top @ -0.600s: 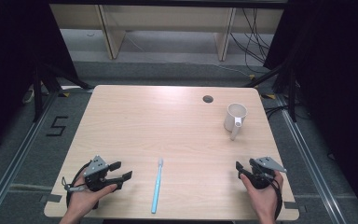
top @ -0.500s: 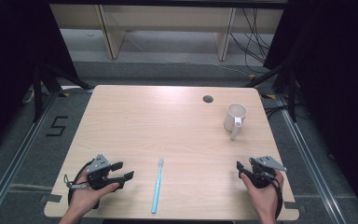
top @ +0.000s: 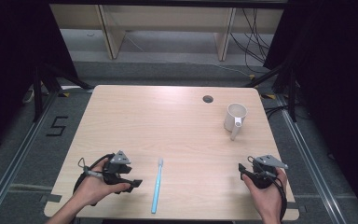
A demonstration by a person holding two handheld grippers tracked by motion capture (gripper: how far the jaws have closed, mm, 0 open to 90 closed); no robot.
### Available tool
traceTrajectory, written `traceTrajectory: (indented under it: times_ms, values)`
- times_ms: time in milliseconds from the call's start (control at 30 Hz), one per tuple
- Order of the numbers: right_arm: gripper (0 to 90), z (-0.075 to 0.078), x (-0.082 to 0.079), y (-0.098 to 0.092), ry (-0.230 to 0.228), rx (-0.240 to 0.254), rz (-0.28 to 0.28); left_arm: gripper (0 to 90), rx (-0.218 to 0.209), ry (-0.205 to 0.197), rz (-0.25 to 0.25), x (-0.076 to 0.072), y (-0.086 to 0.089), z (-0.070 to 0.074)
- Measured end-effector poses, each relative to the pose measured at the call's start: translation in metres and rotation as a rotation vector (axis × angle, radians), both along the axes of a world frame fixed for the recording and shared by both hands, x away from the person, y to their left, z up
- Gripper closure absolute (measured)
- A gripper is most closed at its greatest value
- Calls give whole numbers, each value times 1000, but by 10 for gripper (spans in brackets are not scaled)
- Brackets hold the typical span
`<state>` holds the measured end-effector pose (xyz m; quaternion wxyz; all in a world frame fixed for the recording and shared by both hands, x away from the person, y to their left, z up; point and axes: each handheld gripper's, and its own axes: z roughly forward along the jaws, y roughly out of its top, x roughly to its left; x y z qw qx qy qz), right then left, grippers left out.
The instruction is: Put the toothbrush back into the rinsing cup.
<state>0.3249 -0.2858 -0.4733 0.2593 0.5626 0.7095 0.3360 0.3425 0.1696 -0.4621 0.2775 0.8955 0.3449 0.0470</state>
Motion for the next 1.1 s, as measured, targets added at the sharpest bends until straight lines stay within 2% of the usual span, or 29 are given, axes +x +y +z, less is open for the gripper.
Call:
traceTrajectory:
  times_ms: [33, 67, 100, 133, 167, 200, 233, 267, 300, 333, 367, 433, 467, 500, 567, 700, 733, 800, 833, 900, 933, 1100]
  values:
    - [430, 3, -1, 2, 10, 14, -13, 322, 55, 63, 6, 4, -6, 0]
    - [430, 3, -1, 2, 10, 14, -13, 317, 55, 63, 6, 4, -6, 0]
    - [430, 4, -1, 0, 0, 11, 9, 317, 69, 114, 24, 5, -10, 0]
    - [430, 5, -1, 2, 3, 18, 10, 316, 97, 166, 21, 6, -13, -1]
    - [430, 5, -1, 2, 4, 9, 22, 317, 137, 206, -17, 10, -14, 0]
    - [430, 5, -1, 2, -3, -14, 27, 316, 155, 234, -9, 12, -17, 0]
    - [430, 5, -1, 2, -3, -14, 27, 316, 180, 247, -8, 14, -20, 0]
    - [429, 4, -1, 6, -4, 34, 7, 316, 205, 250, -3, 15, -23, 0]
    - [429, 4, 0, 3, -7, 24, 37, 316, 226, 253, 0, 17, -25, 0]
    - [429, 5, -1, 3, 4, 6, 31, 316, 241, 259, 8, 19, -28, 2]
    - [429, 7, -3, 6, 20, 33, 2, 316, 234, 255, 26, 20, -31, 2]
    - [429, 8, -3, 5, 14, 27, 5, 316, 227, 266, 54, 20, -37, 5]
    - [429, 8, -2, 2, -10, 17, 31, 316, 224, 268, 50, 20, -40, 6]
    - [429, 8, -3, 2, -6, 6, 30, 316, 225, 278, 42, 20, -45, 8]
    - [429, 8, -2, 3, -9, 14, 31, 316, 225, 272, 40, 20, -47, 7]
    - [428, 7, -2, 5, -6, 22, 27, 316, 213, 289, 63, 21, -56, 6]
    - [427, 6, -2, 5, -7, 15, 41, 316, 209, 291, 69, 22, -58, 5]
    - [427, 6, -3, 7, 3, 6, 27, 318, 192, 289, 78, 21, -62, -1]
    - [427, 6, -3, 8, 16, 26, 17, 320, 213, 297, 68, 21, -63, -2]
    - [427, 6, -3, 9, 15, 29, 17, 321, 214, 294, 69, 20, -65, -3]
    - [427, 6, -2, 6, -3, -3, 32, 321, 213, 295, 75, 19, -68, -4]
    - [425, 5, -2, 7, -6, 10, 37, 321, 224, 284, 44, 20, -79, -3]
